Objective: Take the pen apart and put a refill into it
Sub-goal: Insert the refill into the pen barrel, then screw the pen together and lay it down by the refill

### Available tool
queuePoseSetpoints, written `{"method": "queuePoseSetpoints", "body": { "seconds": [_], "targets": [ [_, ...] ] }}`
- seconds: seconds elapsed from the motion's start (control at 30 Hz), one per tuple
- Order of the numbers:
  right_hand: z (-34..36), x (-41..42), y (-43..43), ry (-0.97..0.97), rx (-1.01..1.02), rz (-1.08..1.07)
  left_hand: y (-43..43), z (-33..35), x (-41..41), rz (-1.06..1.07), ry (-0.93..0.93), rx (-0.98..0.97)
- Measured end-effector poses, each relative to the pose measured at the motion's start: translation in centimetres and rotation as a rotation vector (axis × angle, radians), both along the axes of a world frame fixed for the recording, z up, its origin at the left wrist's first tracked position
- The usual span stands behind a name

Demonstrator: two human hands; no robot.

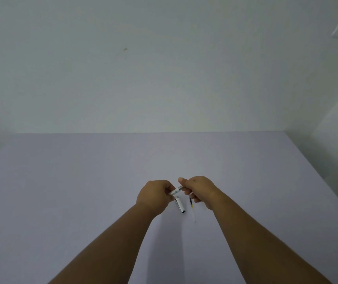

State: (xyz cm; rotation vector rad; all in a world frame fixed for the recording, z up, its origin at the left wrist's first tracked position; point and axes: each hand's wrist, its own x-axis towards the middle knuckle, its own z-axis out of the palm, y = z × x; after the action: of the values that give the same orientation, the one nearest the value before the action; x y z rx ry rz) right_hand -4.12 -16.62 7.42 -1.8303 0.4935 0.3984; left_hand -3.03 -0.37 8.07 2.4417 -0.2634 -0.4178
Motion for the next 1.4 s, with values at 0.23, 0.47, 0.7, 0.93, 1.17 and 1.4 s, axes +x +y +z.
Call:
{"method": "queuePoseSetpoints", "body": {
  "seconds": [0.23,0.47,0.7,0.93,1.17,1.4],
  "targets": [
    [-0.3,0.4,0.0,-0.018,0.122,-0.049,-0.1,-0.2,0.1,0.003,-0.025,0.035],
    [-0.8,1.2,0.3,0.012,0.144,-0.105,-0.1,-1.1,0.4,0.048,-0.045,0.034],
    [-3.5,2.0,0.0,-0.017,-0.086,-0.136,0.3,-3.3,1.0,0.259,0.186,-0.115],
    [-7.7,2.4,1.7,0.086,-0.641,0.168,0.5,-5.5,1.5,0.468,0.394,-0.297],
    [-9.6,2.7,2.8,0.016,-0.639,0.101,0.5,-6.0,1.7,0.503,0.505,-0.389],
    [-7.6,4.6,1.8,-0.059,-0.238,-0.211,0.4,-5.4,1.8,0.474,0.512,-0.384]
  ]
}}
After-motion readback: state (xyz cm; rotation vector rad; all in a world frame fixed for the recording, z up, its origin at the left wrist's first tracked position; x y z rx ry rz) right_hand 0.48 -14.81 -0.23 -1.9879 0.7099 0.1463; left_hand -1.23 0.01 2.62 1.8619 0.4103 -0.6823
